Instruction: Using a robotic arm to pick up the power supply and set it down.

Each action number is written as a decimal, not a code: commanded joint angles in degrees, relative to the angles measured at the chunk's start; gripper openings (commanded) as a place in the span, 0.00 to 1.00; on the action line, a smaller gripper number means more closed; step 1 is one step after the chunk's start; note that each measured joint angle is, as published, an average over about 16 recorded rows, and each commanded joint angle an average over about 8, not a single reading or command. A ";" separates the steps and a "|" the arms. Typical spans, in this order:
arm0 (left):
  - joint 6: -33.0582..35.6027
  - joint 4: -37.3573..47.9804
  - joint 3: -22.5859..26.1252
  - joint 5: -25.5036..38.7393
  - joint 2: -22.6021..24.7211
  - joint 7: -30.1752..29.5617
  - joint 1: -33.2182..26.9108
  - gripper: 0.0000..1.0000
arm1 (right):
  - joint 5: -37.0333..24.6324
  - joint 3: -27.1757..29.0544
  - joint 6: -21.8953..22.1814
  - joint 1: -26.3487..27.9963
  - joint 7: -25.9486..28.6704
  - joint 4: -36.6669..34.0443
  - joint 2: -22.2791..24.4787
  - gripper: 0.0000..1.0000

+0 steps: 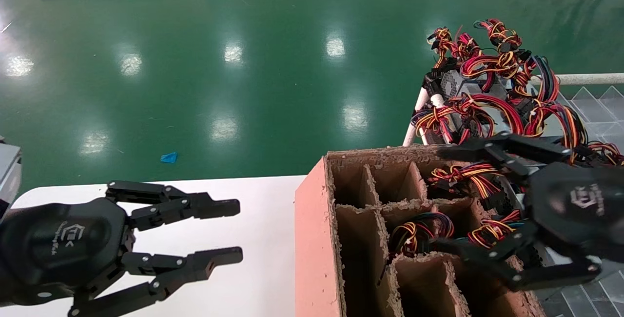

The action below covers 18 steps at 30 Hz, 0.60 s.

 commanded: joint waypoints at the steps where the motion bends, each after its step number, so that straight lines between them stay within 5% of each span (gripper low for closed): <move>1: 0.00 0.00 0.00 0.00 0.00 0.00 0.00 1.00 | 0.09 0.95 0.12 -1.20 0.50 0.87 -1.14 1.00; 18: -0.01 0.01 0.00 -0.01 0.00 0.00 0.00 1.00 | 0.80 8.47 1.09 -10.74 4.49 7.80 -10.21 1.00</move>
